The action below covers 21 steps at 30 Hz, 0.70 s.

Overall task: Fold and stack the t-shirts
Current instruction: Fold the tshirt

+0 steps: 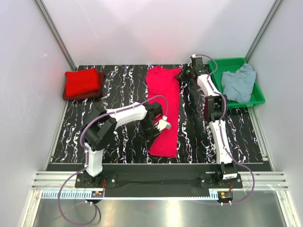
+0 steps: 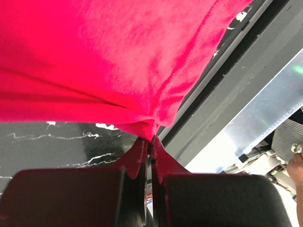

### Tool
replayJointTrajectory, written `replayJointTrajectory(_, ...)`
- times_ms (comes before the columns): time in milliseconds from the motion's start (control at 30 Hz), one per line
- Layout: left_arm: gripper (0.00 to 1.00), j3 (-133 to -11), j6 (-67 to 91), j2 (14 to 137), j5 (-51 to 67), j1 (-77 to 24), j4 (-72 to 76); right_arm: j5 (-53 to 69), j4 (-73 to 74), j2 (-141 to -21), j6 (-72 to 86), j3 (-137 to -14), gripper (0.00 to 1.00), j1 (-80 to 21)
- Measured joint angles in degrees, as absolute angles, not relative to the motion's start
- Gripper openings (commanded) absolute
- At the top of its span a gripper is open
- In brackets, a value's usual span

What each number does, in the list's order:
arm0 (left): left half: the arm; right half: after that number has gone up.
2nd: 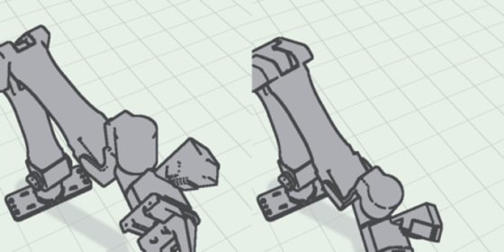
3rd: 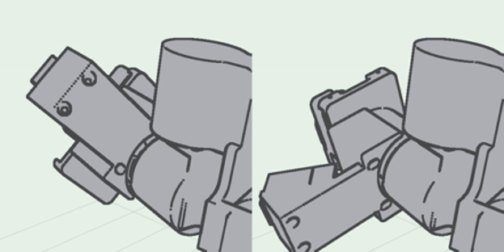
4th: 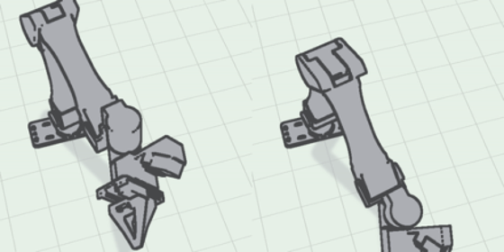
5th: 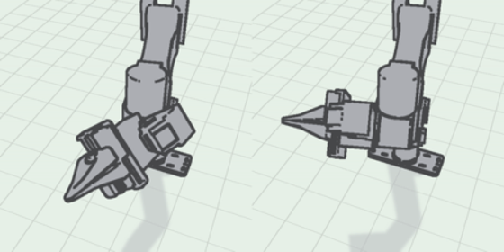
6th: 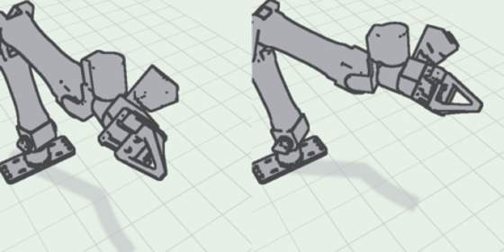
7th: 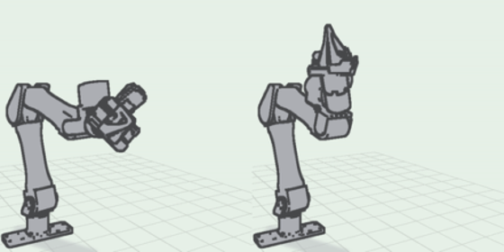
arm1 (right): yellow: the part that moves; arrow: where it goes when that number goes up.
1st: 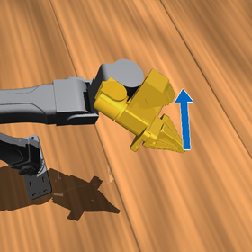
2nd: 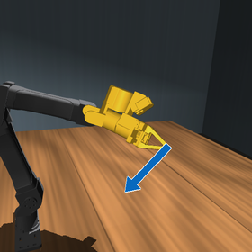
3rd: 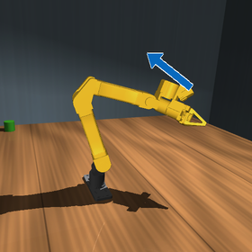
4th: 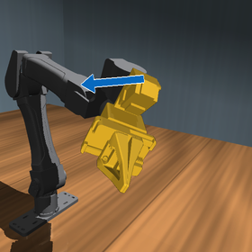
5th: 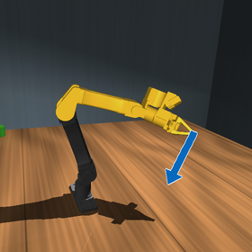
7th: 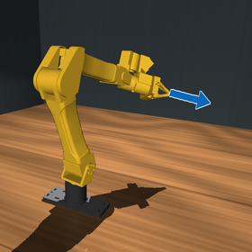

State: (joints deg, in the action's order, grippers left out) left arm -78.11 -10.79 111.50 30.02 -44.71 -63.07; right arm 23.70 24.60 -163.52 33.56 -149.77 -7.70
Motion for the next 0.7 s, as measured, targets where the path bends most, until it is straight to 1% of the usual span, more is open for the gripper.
replayJointTrajectory(133,0.00,-79.0,-10.8,111.8,29.9,-45.6,-63.3,23.7,23.8,-164.4,33.8,-150.9,0.11,-8.7)
replayJointTrajectory(167,0.00,-79.4,-10.8,111.9,29.8,-45.7,-63.3,23.7,23.8,-164.5,33.7,-151.2,0.16,-8.9)
replayJointTrajectory(200,0.01,-79.6,-10.9,112.0,29.7,-45.8,-63.3,23.7,23.7,-164.6,33.7,-151.3,0.25,-9.0)
replayJointTrajectory(233,0.11,-79.9,-10.9,112.1,29.5,-45.9,-63.4,23.7,23.6,-164.7,33.8,-151.5,0.34,-9.1)
replayJointTrajectory(267,0.19,-80.1,-11.0,112.1,29.3,-46.0,-63.4,24.0,23.4,-164.7,33.6,-151.6,0.50,-9.1)
replayJointTrajectory(300,0.30,-80.4,-11.0,112.2,28.9,-46.0,-63.4,24.5,23.1,-164.7,33.6,-151.7,0.54,-9.1)
replayJointTrajectory(333,0.35,-80.7,-11.2,112.2,28.6,-46.1,-63.5,24.9,22.5,-164.7,33.0,-152.2,0.58,-9.1)
replayJointTrajectory(367,0.39,-81.0,-11.2,112.2,28.2,-46.1,-63.6,24.7,22.5,-164.6,32.4,-152.4,0.59,-9.1)
replayJointTrajectory(400,0.47,-81.1,-11.1,112.1,27.9,-46.1,-63.5,24.7,22.5,-164.5,31.9,-152.4,0.60,-9.1)
replayJointTrajectory(467,0.48,-81.2,-11.2,112.0,27.0,-46.1,-63.6,24.1,22.8,-163.7,30.8,-151.7,0.60,-9.0)
replayJointTrajectory(500,0.53,-81.2,-11.1,111.8,26.5,-46.1,-63.6,23.6,23.3,-162.6,30.3,-150.1,0.61,-8.8)
replayJointTrajectory(567,0.57,-81.1,-11.3,110.9,25.6,-46.1,-63.8,22.9,25.2,-160.1,29.5,-147.3,0.61,-8.3)
replayJointTrajectory(633,0.62,-80.5,-11.4,108.9,24.9,-46.1,-63.9,22.3,26.7,-155.6,29.1,-140.5,0.61,-7.3)
replayJointTrajectory(700,0.64,-79.5,-11.5,106.3,24.5,-46.0,-64.0,22.0,28.3,-148.5,28.9,-130.0,0.61,-6.0)
